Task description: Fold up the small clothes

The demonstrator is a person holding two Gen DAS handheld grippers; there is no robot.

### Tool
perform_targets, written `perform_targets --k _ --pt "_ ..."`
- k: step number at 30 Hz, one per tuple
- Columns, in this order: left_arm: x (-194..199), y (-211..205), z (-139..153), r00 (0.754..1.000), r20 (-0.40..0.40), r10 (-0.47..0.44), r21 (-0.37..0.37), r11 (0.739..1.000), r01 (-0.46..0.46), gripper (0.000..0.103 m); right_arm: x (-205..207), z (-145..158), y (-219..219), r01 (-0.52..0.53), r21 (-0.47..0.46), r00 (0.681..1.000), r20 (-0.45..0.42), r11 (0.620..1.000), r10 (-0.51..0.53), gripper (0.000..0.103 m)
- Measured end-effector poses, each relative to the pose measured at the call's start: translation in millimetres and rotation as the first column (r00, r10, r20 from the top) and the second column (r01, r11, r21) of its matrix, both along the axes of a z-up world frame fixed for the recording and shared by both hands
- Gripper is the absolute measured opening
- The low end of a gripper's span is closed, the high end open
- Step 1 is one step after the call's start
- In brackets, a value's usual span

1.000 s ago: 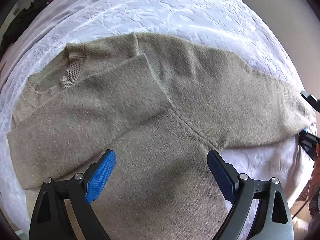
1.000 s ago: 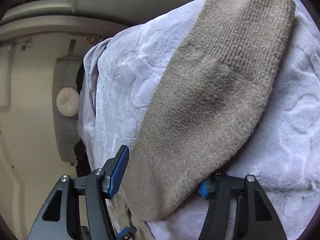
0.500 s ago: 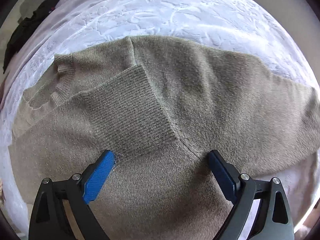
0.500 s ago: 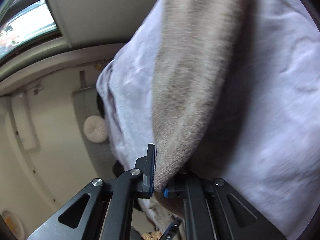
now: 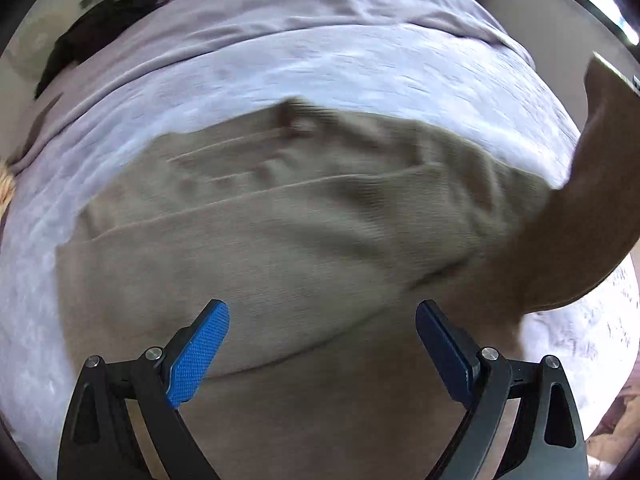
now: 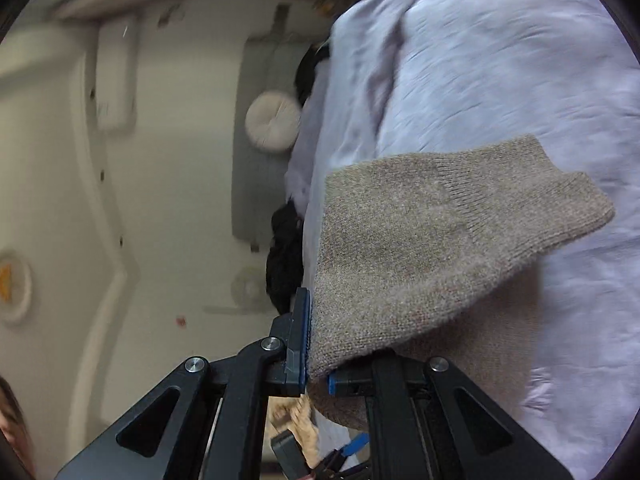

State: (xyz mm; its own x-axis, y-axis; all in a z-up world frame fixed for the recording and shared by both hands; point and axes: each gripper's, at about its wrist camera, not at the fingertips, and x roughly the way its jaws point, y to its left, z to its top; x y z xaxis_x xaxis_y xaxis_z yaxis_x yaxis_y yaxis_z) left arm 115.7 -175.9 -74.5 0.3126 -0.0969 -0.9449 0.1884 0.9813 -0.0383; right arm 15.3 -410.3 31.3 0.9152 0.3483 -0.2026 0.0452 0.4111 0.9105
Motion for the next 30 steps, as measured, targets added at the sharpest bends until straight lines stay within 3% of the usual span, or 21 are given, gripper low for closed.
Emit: perform_targets --k 2,5,8,13,16,17,19,20,22,24,26,27,28,30 --pt "-1 36 -4 0.999 0.003 0.045 0.005 0.999 -0.045 0.095 28 6 36 -0.095 -0.086 0.995 -0.027 0.992 0.093 0.008" --pt "-6 78 -5 0.995 0.0 0.104 0.017 0.994 -0.104 0.095 70 3 97 -0.248 -0.196 0.968 -0.097 0.949 0.233 0.008" --pt "-13 121 -11 0.984 -0.012 0.176 0.035 0.984 -0.176 0.095 105 -19 160 -0.384 -0.292 0.92 -0.205 0.876 0.334 0.008" --pt "-23 178 -25 0.961 -0.038 0.272 0.051 0.961 -0.27 0.095 139 -87 251 -0.583 -0.392 0.794 -0.459 0.712 0.398 0.012" --pt "-27 201 -35 0.949 -0.06 0.309 0.057 0.95 -0.306 0.095 153 -129 270 -0.634 -0.394 0.729 -0.593 0.666 0.342 0.012" --pt "-29 209 -39 0.946 -0.068 0.318 0.057 0.947 -0.315 0.095 155 -141 271 -0.636 -0.38 0.708 -0.634 0.672 0.312 0.012" --pt "-32 217 -42 0.942 -0.073 0.327 0.052 0.945 -0.324 0.095 151 -143 268 -0.61 -0.351 0.71 -0.639 0.71 0.295 0.017" --pt "-34 221 -42 0.941 -0.075 0.331 0.045 0.943 -0.329 0.095 153 -141 263 -0.591 -0.333 0.721 -0.627 0.735 0.295 0.024" --pt "-37 226 -43 0.939 -0.077 0.334 0.036 0.942 -0.333 0.095 149 -134 254 -0.541 -0.309 0.748 -0.601 0.782 0.281 0.057" --pt "-38 232 -42 0.938 -0.077 0.338 0.025 0.941 -0.337 0.095 143 -127 243 -0.462 -0.3 0.791 -0.564 0.835 0.235 0.057" --pt "-41 239 -39 0.936 -0.074 0.343 0.014 0.939 -0.343 0.095 139 -121 233 -0.378 -0.248 0.819 -0.539 0.892 0.197 0.053" --pt "-42 241 -38 0.935 -0.072 0.346 0.01 0.938 -0.346 0.095 141 -122 227 -0.337 -0.217 0.83 -0.528 0.916 0.18 0.034" --pt "-43 244 -37 0.935 -0.07 0.348 0.007 0.937 -0.349 0.095 142 -119 229 -0.315 -0.21 0.835 -0.525 0.926 0.165 0.008" --pt "-47 252 -34 0.933 -0.062 0.353 0.001 0.935 -0.354 0.095 147 -110 244 -0.348 -0.285 0.841 -0.517 0.893 0.162 0.006"
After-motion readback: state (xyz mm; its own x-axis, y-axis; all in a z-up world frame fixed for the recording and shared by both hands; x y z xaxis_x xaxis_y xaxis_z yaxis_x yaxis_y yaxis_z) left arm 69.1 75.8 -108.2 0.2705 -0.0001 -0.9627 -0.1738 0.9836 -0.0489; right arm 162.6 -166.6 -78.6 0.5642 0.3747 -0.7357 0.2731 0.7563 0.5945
